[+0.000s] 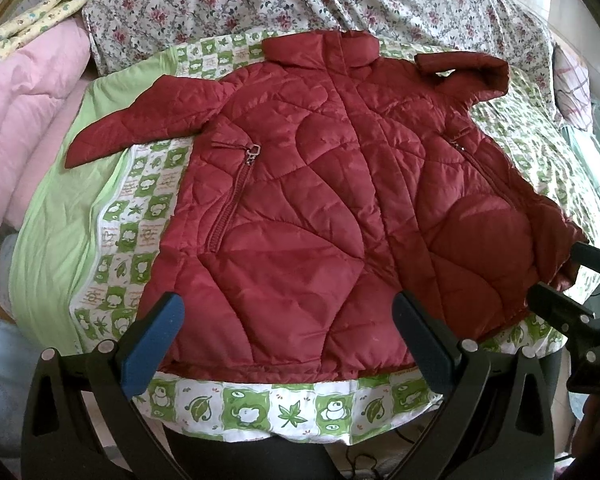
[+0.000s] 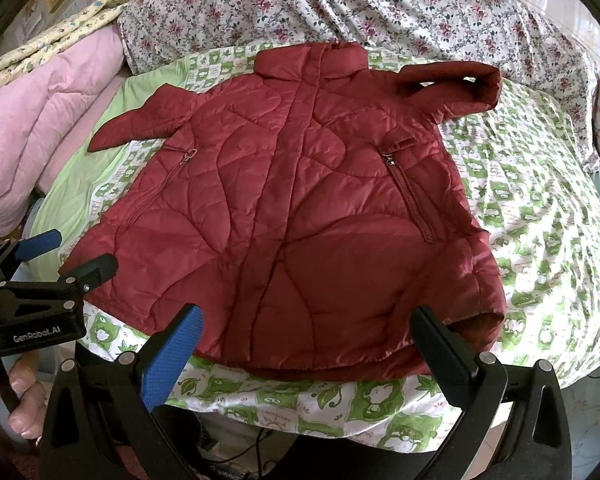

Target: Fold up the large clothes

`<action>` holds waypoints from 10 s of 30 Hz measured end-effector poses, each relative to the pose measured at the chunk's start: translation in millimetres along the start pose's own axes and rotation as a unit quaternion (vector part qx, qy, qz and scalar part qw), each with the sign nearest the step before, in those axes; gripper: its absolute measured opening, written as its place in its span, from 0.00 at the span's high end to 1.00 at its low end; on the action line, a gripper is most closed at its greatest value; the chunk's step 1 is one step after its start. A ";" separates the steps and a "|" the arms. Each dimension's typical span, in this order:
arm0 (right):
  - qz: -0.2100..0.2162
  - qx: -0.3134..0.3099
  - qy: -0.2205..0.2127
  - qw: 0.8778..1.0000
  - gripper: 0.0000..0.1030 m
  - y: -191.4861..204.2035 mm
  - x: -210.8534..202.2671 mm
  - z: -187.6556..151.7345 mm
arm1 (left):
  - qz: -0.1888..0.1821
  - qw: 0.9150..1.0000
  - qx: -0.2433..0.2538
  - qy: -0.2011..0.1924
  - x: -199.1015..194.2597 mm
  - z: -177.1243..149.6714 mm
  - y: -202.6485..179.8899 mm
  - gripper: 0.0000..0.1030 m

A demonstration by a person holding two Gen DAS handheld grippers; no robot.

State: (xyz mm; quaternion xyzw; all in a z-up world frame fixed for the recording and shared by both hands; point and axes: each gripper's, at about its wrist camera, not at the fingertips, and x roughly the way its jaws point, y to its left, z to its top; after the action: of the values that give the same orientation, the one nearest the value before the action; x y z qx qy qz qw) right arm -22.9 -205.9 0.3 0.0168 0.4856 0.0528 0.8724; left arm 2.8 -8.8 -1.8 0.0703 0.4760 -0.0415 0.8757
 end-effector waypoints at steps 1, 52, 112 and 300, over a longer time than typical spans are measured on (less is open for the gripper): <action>0.000 0.000 0.000 1.000 0.00 0.0 0.0 -0.3 | -0.002 1.000 0.000 0.002 3.5 -1.1 2.5 0.00; -0.052 -0.013 -0.067 0.996 0.01 -90.2 40.4 137.8 | -0.078 0.993 -0.076 0.050 83.0 69.4 46.9 0.00; 0.203 -0.118 -0.034 0.971 0.84 40.4 210.5 241.7 | -0.359 0.878 -0.296 0.110 224.9 199.2 148.9 0.00; 0.300 0.193 -0.057 0.933 0.25 -137.4 179.4 267.4 | -0.315 0.948 0.018 -0.048 239.5 223.7 -38.5 0.88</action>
State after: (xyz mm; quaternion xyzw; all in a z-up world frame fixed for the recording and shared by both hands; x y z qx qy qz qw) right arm 308.3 -317.1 -21.4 0.3324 0.4084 0.2162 0.8222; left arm 312.7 -84.5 -85.9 -0.0693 0.4306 -0.3270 0.8384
